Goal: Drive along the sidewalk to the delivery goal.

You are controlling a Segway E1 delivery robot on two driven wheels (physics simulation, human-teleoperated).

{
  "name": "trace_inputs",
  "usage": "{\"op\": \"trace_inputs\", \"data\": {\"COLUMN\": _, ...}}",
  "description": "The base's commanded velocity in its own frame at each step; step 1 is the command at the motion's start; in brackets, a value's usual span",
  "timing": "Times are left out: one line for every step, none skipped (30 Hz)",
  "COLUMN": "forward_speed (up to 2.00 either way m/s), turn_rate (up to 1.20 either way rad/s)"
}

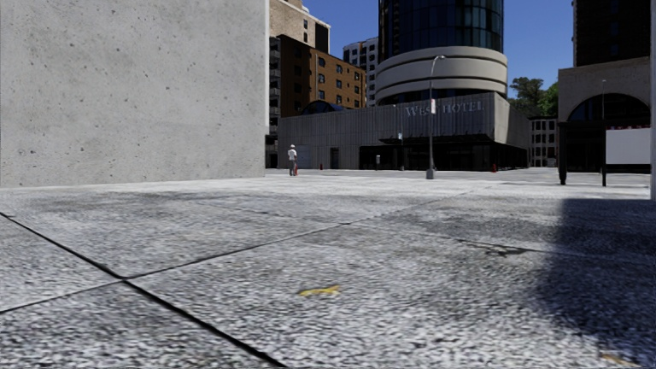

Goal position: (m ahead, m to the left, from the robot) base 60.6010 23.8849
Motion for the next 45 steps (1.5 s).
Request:
{"op": "trace_inputs", "data": {"forward_speed": 2.00, "turn_rate": 0.00}}
{"op": "trace_inputs", "data": {"forward_speed": 2.00, "turn_rate": 0.00}}
{"op": "trace_inputs", "data": {"forward_speed": 2.00, "turn_rate": 0.00}}
{"op": "trace_inputs", "data": {"forward_speed": 2.00, "turn_rate": 0.00}}
{"op": "trace_inputs", "data": {"forward_speed": 2.00, "turn_rate": 0.00}}
{"op": "trace_inputs", "data": {"forward_speed": 2.00, "turn_rate": 0.00}}
{"op": "trace_inputs", "data": {"forward_speed": 2.00, "turn_rate": 0.00}}
{"op": "trace_inputs", "data": {"forward_speed": 2.00, "turn_rate": 0.00}}
{"op": "trace_inputs", "data": {"forward_speed": 2.00, "turn_rate": 0.00}}
{"op": "trace_inputs", "data": {"forward_speed": 2.00, "turn_rate": 0.00}}
{"op": "trace_inputs", "data": {"forward_speed": 2.00, "turn_rate": 0.00}}
{"op": "trace_inputs", "data": {"forward_speed": 2.00, "turn_rate": 0.00}}
{"op": "trace_inputs", "data": {"forward_speed": 2.00, "turn_rate": 0.00}}
{"op": "trace_inputs", "data": {"forward_speed": 2.00, "turn_rate": 0.00}}
{"op": "trace_inputs", "data": {"forward_speed": 2.00, "turn_rate": 0.00}}
{"op": "trace_inputs", "data": {"forward_speed": 2.00, "turn_rate": 0.00}}
{"op": "trace_inputs", "data": {"forward_speed": 2.00, "turn_rate": 0.00}}
{"op": "trace_inputs", "data": {"forward_speed": 2.00, "turn_rate": 0.00}}
{"op": "trace_inputs", "data": {"forward_speed": 2.00, "turn_rate": 0.00}}
{"op": "trace_inputs", "data": {"forward_speed": 2.00, "turn_rate": 0.00}}
{"op": "trace_inputs", "data": {"forward_speed": 2.00, "turn_rate": 0.00}}
{"op": "trace_inputs", "data": {"forward_speed": 2.00, "turn_rate": 0.00}}
{"op": "trace_inputs", "data": {"forward_speed": 2.00, "turn_rate": 0.00}}
{"op": "trace_inputs", "data": {"forward_speed": 2.00, "turn_rate": 0.00}}
{"op": "trace_inputs", "data": {"forward_speed": 2.00, "turn_rate": 0.00}}
{"op": "trace_inputs", "data": {"forward_speed": 2.00, "turn_rate": 0.00}}
{"op": "trace_inputs", "data": {"forward_speed": 2.00, "turn_rate": 0.00}}
{"op": "trace_inputs", "data": {"forward_speed": 2.00, "turn_rate": 0.00}}
{"op": "trace_inputs", "data": {"forward_speed": 2.00, "turn_rate": 0.00}}
{"op": "trace_inputs", "data": {"forward_speed": 2.00, "turn_rate": 0.00}}
{"op": "trace_inputs", "data": {"forward_speed": 2.00, "turn_rate": 0.00}}
{"op": "trace_inputs", "data": {"forward_speed": 2.00, "turn_rate": 0.00}}
{"op": "trace_inputs", "data": {"forward_speed": 2.00, "turn_rate": 0.00}}
{"op": "trace_inputs", "data": {"forward_speed": 2.00, "turn_rate": 0.00}}
{"op": "trace_inputs", "data": {"forward_speed": 2.00, "turn_rate": 0.00}}
{"op": "trace_inputs", "data": {"forward_speed": 2.00, "turn_rate": 0.00}}
{"op": "trace_inputs", "data": {"forward_speed": 2.00, "turn_rate": 0.00}}
{"op": "trace_inputs", "data": {"forward_speed": 2.00, "turn_rate": 0.00}}
{"op": "trace_inputs", "data": {"forward_speed": 2.00, "turn_rate": 0.00}}
{"op": "trace_inputs", "data": {"forward_speed": 2.00, "turn_rate": 0.00}}
{"op": "trace_inputs", "data": {"forward_speed": 2.00, "turn_rate": 0.00}}
{"op": "trace_inputs", "data": {"forward_speed": 2.00, "turn_rate": 0.00}}
{"op": "trace_inputs", "data": {"forward_speed": 2.00, "turn_rate": 0.00}}
{"op": "trace_inputs", "data": {"forward_speed": 2.00, "turn_rate": 0.00}}
{"op": "trace_inputs", "data": {"forward_speed": 2.00, "turn_rate": 0.00}}
